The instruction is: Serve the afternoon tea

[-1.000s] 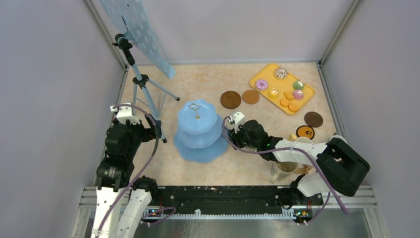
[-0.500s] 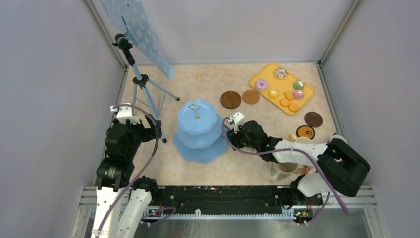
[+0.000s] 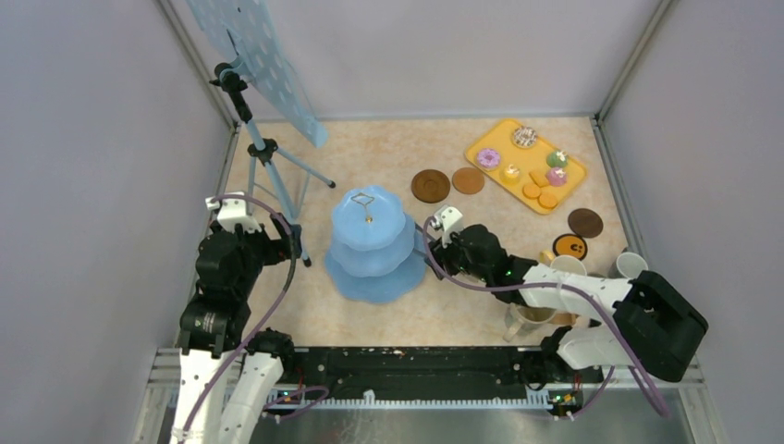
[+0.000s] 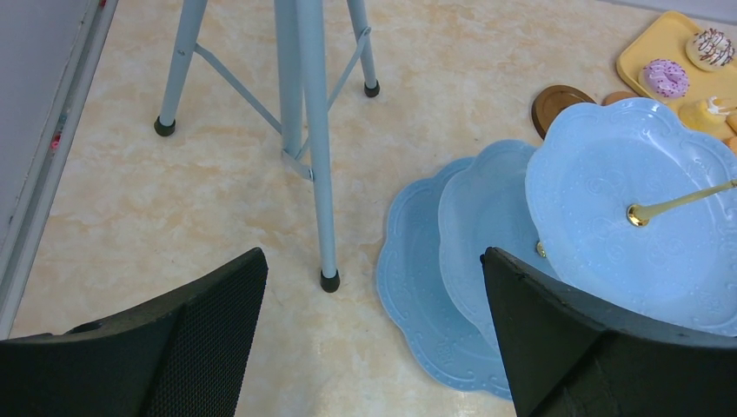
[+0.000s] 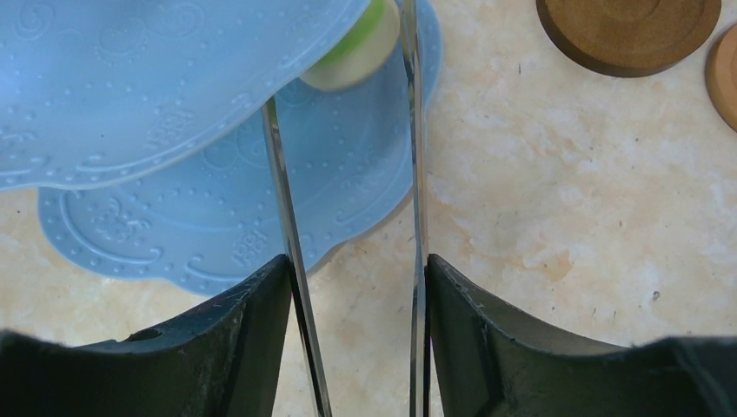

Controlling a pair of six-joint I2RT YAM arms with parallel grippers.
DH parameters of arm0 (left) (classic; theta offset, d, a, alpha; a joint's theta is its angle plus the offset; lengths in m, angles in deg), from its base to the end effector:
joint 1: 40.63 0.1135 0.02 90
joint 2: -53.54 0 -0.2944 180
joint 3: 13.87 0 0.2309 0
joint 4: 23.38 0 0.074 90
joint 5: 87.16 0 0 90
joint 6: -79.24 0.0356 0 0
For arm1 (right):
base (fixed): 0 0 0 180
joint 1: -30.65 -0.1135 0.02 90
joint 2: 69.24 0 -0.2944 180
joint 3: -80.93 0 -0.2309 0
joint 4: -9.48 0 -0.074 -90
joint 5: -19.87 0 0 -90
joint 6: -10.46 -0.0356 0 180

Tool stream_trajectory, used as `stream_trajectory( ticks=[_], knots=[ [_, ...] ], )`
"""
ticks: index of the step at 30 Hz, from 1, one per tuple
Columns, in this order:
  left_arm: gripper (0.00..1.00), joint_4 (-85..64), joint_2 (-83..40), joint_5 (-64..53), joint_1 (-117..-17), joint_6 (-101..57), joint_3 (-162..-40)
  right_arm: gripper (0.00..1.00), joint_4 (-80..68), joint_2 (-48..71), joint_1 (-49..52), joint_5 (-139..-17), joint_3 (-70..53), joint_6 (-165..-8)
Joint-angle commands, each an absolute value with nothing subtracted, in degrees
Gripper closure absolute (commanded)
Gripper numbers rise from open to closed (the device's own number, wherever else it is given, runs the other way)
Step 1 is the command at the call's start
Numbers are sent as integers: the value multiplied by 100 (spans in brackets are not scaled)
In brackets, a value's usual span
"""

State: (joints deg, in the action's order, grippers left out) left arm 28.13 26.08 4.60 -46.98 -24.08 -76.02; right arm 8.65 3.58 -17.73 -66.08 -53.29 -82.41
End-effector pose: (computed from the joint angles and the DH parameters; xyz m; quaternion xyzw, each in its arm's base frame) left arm 0.0533 -0.0048 0.3490 -0.0579 0.8008 -0.0897 0.5894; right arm 0.1583 0.1744 0.2386 -0.3143 0.7965 0.1957 0.4781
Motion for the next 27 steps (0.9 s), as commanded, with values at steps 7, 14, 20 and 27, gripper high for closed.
stream_trajectory(
  ticks=[7, 14, 20, 27],
  knots=[
    [1, 2552, 2736, 407, -4661, -2324, -7602, 43, 517, -140, -1894, -6360, -5446, -8534],
    [1, 2544, 2777, 398, -4661, -2324, -7600, 45, -318, -716, -1904, -6126, -5371, -9134],
    [1, 2539, 2812, 383, -4661, -2316, -7595, 45, -1191, -1271, -1903, -5949, -5293, -9471],
    [1, 2511, 2903, 355, -4661, -2307, -7573, 51, -2824, -1360, -1741, -3999, -4727, -10369]
  ],
)
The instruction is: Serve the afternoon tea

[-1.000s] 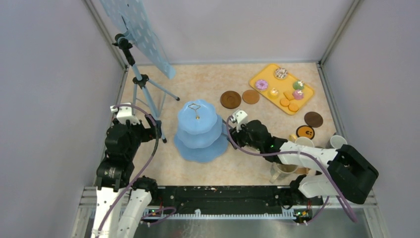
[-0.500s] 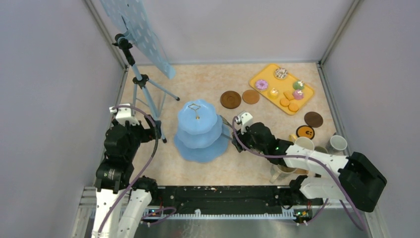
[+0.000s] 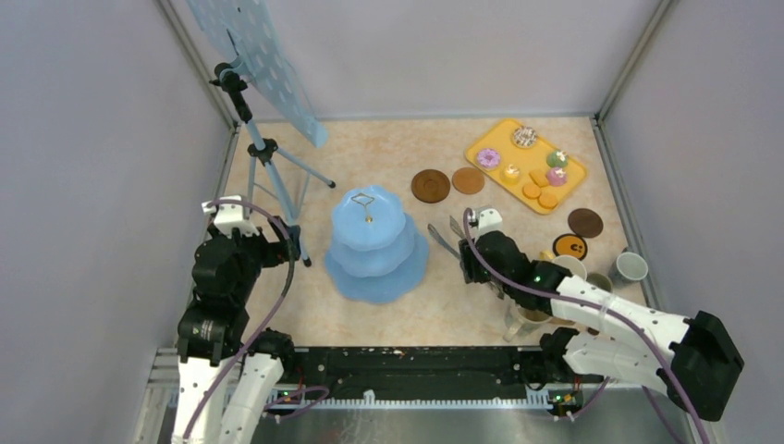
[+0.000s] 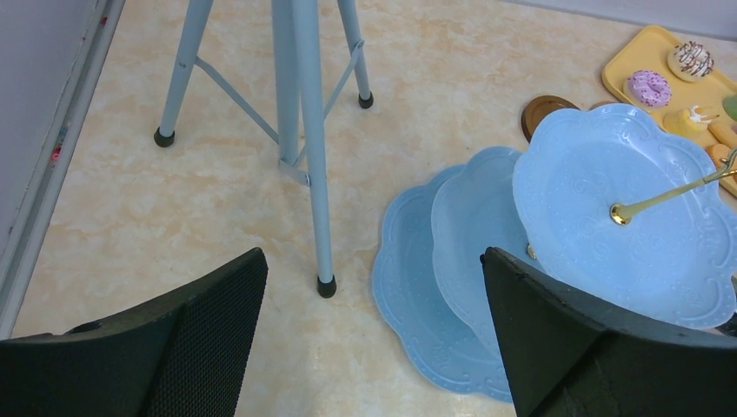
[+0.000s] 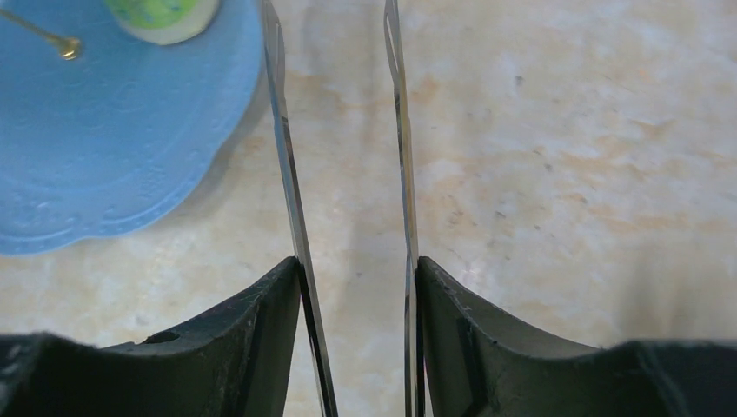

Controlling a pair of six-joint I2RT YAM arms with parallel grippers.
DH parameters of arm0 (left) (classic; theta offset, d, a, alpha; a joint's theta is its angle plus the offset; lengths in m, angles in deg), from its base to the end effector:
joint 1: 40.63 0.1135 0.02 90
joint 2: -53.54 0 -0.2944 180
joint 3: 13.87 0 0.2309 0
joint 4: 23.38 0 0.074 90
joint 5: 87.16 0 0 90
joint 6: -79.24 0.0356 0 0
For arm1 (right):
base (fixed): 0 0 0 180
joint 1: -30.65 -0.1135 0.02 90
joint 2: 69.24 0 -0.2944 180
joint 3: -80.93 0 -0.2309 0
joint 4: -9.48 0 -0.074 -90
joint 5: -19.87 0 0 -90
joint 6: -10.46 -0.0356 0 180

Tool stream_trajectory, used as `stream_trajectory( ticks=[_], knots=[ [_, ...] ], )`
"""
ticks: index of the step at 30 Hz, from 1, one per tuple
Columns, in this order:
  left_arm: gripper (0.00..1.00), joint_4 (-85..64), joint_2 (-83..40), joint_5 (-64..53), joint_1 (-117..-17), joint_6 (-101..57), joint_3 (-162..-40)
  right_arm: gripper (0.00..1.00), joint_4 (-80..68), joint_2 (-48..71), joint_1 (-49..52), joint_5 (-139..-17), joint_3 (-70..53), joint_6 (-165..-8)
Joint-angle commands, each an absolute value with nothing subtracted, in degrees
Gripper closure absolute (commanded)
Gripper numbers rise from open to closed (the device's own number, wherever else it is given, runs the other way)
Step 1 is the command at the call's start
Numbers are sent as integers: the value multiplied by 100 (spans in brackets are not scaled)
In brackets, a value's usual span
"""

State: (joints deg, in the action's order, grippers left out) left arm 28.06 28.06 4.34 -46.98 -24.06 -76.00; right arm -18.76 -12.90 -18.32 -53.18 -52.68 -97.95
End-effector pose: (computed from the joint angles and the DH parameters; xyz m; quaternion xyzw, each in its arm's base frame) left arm 0.0453 -0.0041 0.3500 -0.0560 0.7902 -0.0939 0.6030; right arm 0.1189 0.1208 0.2518 -0.1724 0.8752 0.1294 0.4331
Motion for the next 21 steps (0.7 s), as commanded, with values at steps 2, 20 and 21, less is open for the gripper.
stream_trajectory(
  ticks=[2, 20, 21],
  knots=[
    [1, 2480, 2947, 343, -4670, -2298, -7552, 51, -2897, -1250, -1402, -3946, -4529, -10273],
    [1, 2376, 3247, 596, -5458, -2296, -7428, 49, -2676, 1755, 2100, -5401, -987, -9465],
    [1, 2373, 3273, 619, -5487, -2304, -7419, 48, -2671, 1930, 2217, -5510, -890, -9510]
  ],
)
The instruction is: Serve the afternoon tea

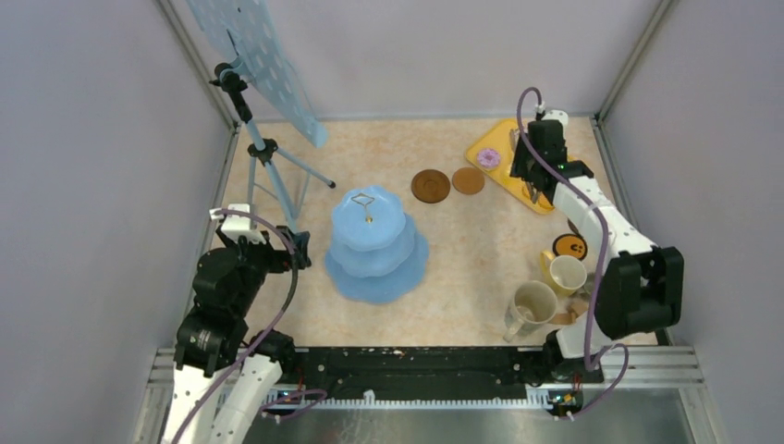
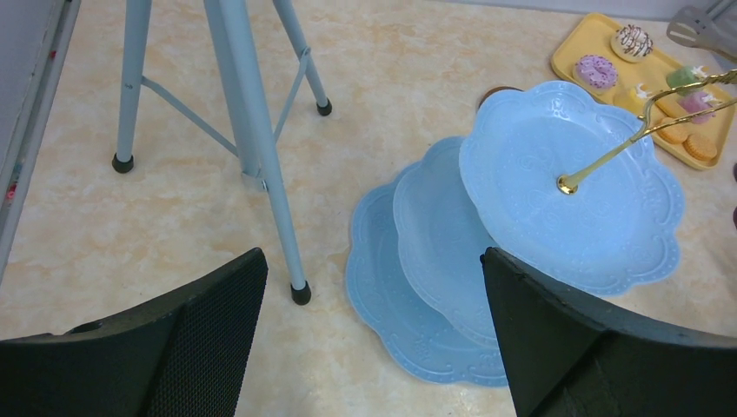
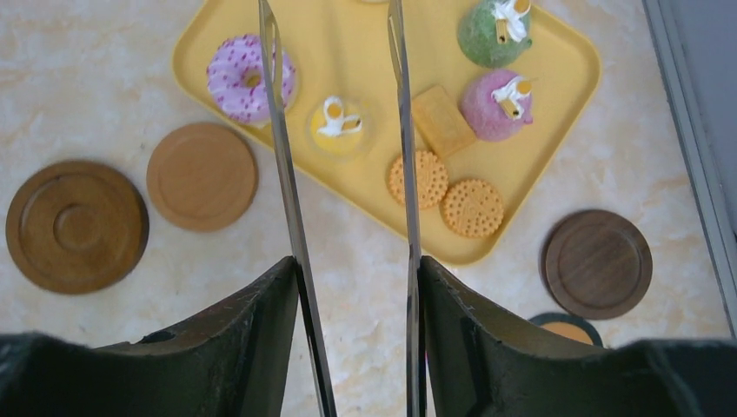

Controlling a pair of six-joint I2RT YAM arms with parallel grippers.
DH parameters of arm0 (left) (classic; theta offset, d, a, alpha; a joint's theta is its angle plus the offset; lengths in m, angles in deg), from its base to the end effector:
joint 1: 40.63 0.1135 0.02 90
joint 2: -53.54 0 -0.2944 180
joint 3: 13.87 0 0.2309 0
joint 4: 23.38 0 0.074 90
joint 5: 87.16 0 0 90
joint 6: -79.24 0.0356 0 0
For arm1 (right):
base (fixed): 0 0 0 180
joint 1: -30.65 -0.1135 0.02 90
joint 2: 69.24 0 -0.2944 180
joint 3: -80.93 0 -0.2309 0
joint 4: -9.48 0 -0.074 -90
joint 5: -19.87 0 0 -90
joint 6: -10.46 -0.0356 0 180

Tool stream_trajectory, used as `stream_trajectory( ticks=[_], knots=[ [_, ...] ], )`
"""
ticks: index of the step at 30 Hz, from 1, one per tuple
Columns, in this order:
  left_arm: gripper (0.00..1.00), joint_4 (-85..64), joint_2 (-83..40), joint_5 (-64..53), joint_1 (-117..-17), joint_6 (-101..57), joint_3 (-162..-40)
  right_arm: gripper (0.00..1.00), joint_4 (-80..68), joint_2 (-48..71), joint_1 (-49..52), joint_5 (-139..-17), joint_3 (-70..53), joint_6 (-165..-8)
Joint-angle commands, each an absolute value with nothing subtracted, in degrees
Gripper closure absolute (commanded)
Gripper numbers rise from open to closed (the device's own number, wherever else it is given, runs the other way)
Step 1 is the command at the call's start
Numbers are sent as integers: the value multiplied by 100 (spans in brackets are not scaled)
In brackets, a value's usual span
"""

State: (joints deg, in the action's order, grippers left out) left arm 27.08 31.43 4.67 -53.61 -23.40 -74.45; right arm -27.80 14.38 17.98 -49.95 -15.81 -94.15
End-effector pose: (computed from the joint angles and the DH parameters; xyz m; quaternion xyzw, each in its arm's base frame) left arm 0.0346 -0.0068 0.3452 -0.0077 0.7770 -0.1274 0.6164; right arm 0.2985 0.0545 0.3390 0.0922 0.8821 -0.0504 0.4592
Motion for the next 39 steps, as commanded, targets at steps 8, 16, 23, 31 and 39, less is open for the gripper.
stream_trajectory(
  ticks=[8, 16, 23, 31, 39],
  knots=[
    [1, 2341, 3401, 722, -5633, -2323, -7381, 42, -2768, 3103, 2907, -6115, 101, -9692],
    [1, 2332, 3458, 785, -5688, -2324, -7359, 42, -2884, 3928, 3026, -6328, 789, -9576],
    [1, 2341, 3430, 833, -5697, -2324, -7367, 41, -2862, 4389, 3016, -6312, 1195, -9506],
    [1, 2350, 3414, 864, -5673, -2333, -7368, 41, -3158, 5001, 3016, -6309, 1914, -9438],
    [1, 2359, 3372, 841, -5604, -2333, -7382, 44, -3162, 5084, 2918, -6071, 1997, -9310]
  ],
)
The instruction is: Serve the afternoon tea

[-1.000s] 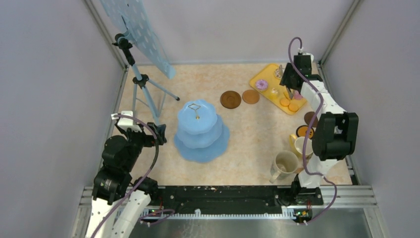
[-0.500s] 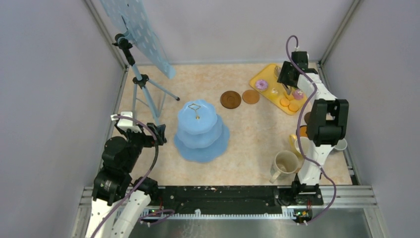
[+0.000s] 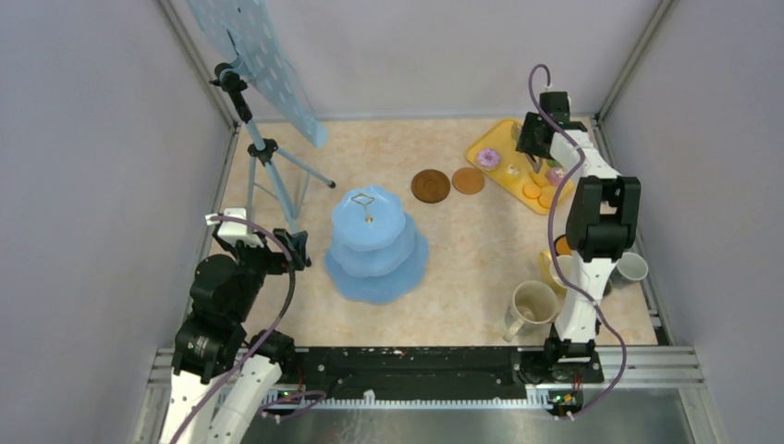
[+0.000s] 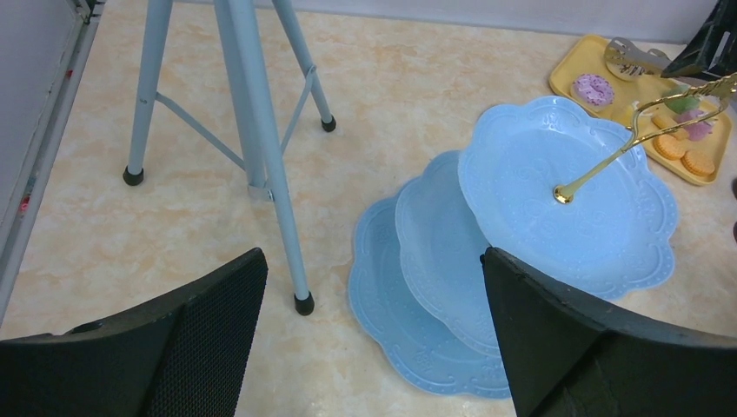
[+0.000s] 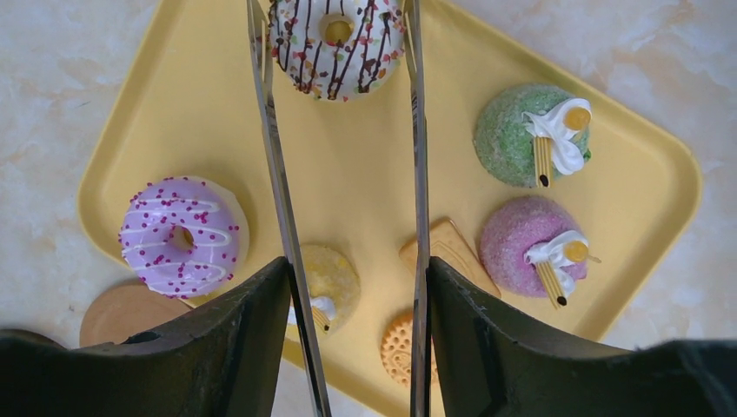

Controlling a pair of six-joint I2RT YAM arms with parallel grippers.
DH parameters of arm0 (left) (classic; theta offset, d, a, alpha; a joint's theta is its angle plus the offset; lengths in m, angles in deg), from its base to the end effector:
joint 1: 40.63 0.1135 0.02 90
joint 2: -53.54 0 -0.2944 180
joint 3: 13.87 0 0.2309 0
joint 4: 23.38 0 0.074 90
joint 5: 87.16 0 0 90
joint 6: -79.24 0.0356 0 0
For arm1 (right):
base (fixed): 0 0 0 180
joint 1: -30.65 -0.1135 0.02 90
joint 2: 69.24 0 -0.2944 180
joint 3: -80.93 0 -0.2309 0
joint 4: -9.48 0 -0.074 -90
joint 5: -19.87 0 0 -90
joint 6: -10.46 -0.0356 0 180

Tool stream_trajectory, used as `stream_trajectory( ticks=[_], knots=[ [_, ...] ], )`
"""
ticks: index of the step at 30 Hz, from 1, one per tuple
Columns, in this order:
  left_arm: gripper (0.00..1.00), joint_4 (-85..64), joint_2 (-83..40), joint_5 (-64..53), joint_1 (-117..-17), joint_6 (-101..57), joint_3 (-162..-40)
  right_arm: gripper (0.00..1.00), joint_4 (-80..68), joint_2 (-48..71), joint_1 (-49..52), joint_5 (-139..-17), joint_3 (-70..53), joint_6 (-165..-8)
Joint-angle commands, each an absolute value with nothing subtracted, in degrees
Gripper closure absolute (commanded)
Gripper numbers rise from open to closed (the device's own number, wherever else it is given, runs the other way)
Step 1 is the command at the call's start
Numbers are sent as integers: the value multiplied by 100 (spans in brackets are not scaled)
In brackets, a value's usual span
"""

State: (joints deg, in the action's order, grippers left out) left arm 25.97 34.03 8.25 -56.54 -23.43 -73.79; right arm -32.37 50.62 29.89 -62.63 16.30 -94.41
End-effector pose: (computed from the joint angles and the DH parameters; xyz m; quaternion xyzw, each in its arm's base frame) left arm 0.0263 -0.0040 0.3445 -0.0092 0.7598 -0.1255 0.6379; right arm 0.4722 0.0016 0.2717 0.1379 0.9163 -0.0097 0.3759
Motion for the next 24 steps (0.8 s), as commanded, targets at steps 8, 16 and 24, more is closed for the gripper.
stream_trajectory(
  ticks=[8, 16, 24],
  knots=[
    [1, 2407, 3288, 848, -5515, -2368, -7426, 64, -3322, 4247, 2816, -5868, 1852, -9073],
    [1, 2471, 3191, 871, -5364, -2416, -7470, 65, -2967, 1361, 2394, -6323, -700, -9295],
    [1, 2507, 3055, 816, -5193, -2438, -7501, 65, -3679, -856, 1113, -7574, -2676, -9593]
  ],
)
